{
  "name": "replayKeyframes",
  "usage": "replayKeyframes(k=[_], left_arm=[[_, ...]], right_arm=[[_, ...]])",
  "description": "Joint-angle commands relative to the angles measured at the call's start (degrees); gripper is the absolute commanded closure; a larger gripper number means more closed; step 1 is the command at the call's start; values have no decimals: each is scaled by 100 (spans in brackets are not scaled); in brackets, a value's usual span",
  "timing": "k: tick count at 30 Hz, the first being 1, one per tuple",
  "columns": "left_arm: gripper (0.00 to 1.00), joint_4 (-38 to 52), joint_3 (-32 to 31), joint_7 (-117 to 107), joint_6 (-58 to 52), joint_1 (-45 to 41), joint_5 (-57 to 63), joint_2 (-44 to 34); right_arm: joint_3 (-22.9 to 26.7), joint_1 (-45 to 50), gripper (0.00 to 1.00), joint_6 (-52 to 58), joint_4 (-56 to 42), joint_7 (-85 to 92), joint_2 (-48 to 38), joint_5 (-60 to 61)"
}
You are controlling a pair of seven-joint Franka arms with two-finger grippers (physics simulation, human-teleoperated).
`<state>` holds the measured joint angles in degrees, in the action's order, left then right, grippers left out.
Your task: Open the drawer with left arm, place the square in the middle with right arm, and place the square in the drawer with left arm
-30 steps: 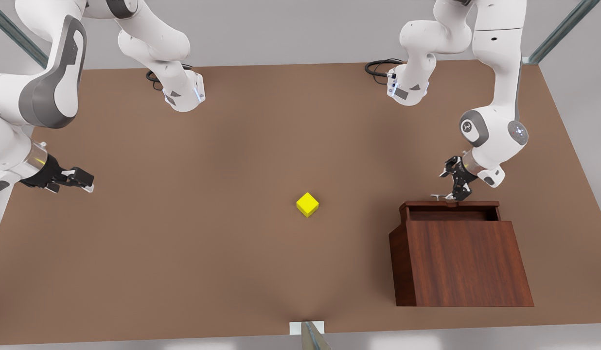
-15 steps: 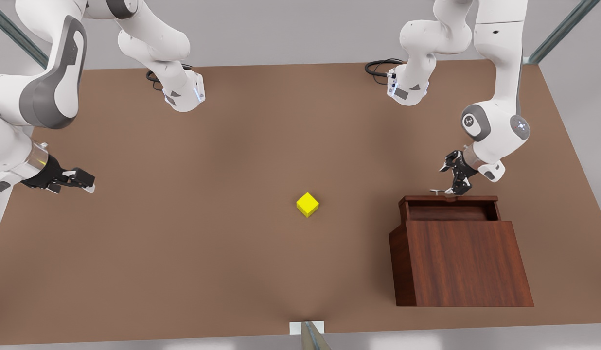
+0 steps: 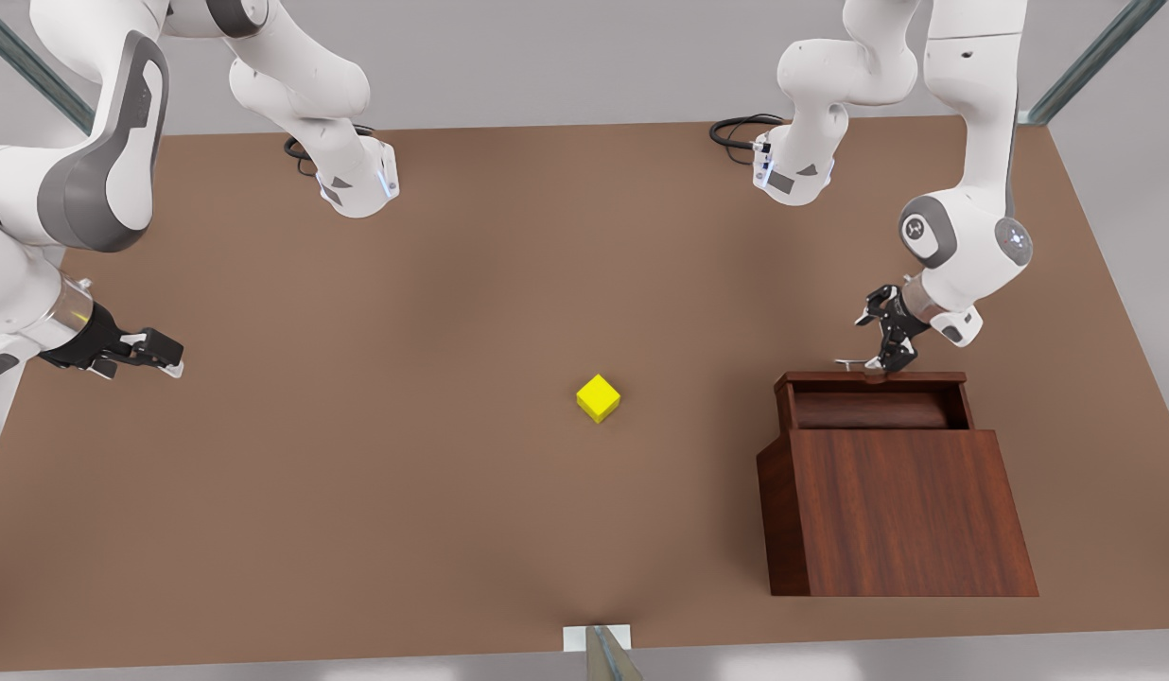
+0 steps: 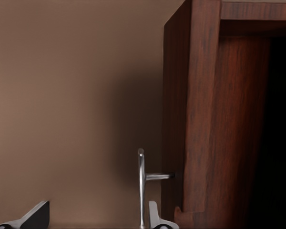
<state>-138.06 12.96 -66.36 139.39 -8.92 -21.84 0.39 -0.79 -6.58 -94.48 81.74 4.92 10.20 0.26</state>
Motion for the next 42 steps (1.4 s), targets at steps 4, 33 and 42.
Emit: replayKeyframes(k=[4, 33, 42], left_arm=[[0, -10, 14, 0, -70, -22, 4, -48], [0, 2362, 110, 3118, -2601, -409, 1094, 39], [0, 5579, -1041, 7049, -4192, -207, 2131, 1305]], right_arm=[[0, 8, 0, -9, 0, -9, 0, 0], [-9, -1, 0, -176, -18, -62, 61, 79], [9, -10, 0, -228, -18, -62, 79, 79]])
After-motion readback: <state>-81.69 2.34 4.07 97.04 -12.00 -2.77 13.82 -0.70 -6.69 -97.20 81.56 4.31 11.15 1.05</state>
